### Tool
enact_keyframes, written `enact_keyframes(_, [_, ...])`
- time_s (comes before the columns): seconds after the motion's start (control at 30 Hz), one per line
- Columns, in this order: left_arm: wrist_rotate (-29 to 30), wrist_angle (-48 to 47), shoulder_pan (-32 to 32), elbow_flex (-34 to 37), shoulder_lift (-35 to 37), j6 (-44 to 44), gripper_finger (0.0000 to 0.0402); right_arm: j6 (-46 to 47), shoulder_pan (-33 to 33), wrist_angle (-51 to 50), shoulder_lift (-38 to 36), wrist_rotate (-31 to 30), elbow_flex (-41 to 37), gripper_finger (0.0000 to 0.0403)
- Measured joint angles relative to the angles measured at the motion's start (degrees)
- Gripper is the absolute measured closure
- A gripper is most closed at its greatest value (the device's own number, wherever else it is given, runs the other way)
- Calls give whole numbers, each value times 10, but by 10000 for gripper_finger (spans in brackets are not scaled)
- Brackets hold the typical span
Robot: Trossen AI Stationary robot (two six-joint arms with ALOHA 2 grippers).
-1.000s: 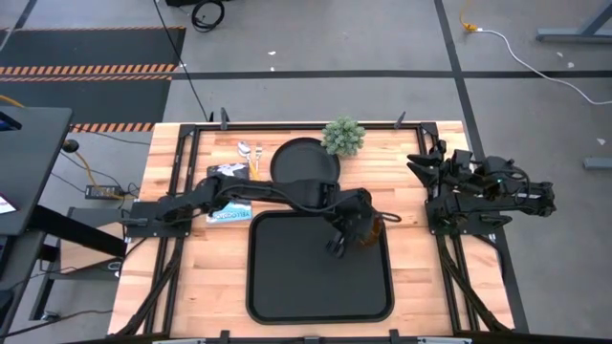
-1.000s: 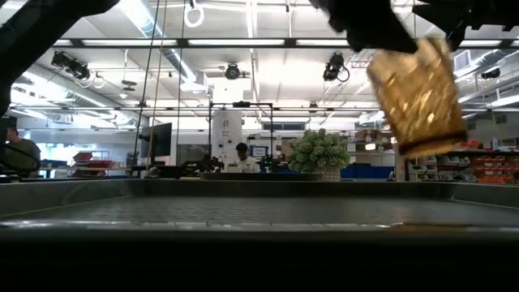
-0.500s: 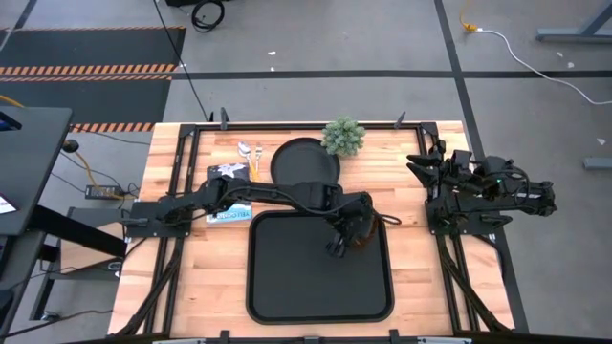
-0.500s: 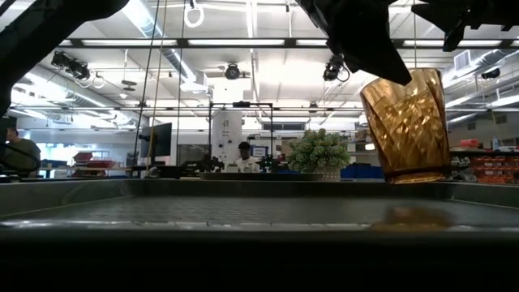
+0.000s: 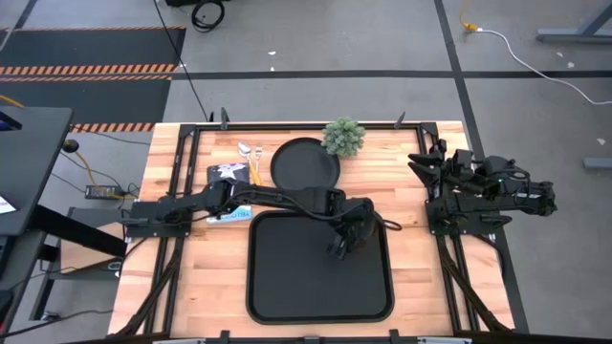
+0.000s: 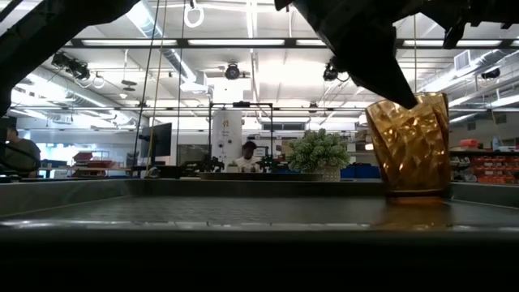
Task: Pick and place plate/cup/fork/spoon on tray
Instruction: Put the orange glass on the black tray
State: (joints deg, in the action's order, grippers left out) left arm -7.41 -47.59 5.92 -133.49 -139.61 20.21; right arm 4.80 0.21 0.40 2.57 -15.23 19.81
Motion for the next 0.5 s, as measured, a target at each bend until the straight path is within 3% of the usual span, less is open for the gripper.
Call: enact_keyframes(0.5, [-3,-1,0,0,-2,5,368,1,0,3,2,4,0,282])
